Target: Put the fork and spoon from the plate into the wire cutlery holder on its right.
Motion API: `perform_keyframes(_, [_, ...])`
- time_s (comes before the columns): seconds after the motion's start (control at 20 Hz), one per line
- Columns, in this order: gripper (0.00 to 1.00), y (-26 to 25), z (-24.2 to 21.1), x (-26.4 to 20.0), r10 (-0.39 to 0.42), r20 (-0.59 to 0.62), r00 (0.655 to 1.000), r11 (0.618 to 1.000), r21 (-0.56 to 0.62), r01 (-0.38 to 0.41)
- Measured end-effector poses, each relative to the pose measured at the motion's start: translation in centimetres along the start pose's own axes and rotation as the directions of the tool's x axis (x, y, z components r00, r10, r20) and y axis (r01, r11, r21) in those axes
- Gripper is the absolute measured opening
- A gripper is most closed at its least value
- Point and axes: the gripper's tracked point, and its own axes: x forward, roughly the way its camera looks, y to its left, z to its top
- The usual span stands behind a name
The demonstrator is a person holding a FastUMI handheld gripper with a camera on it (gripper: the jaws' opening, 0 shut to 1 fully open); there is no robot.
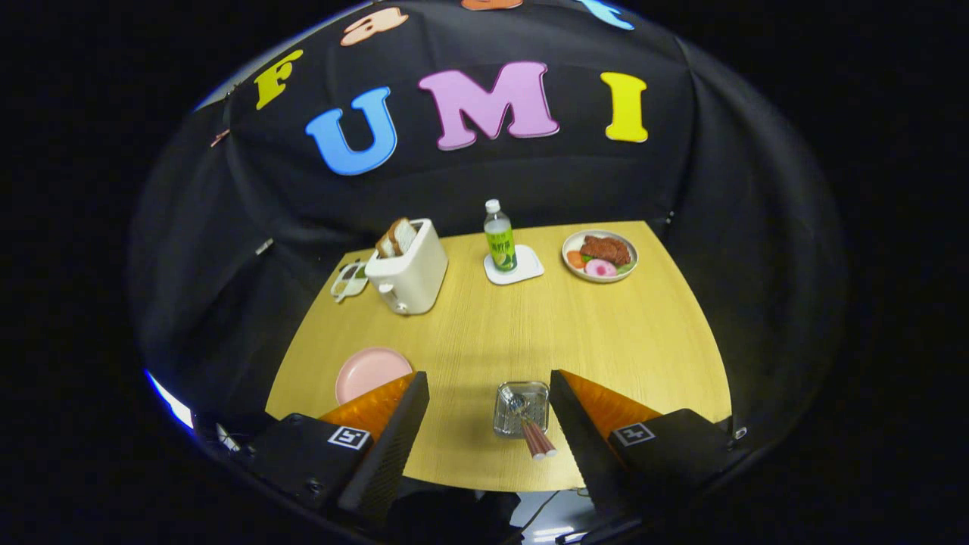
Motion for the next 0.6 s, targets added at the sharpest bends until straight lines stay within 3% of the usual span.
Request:
perform_keyframes(0.3, [0.99, 0.2, 4.7, -3.1, -0.046, 0.267, 0.963, 0.998, -0.025, 0.054])
perform_keyframes(0.6, [0.99, 1.2, 4.7, -3.8, -0.024, 0.271, 0.962, 0.997, -0.059, 0.042])
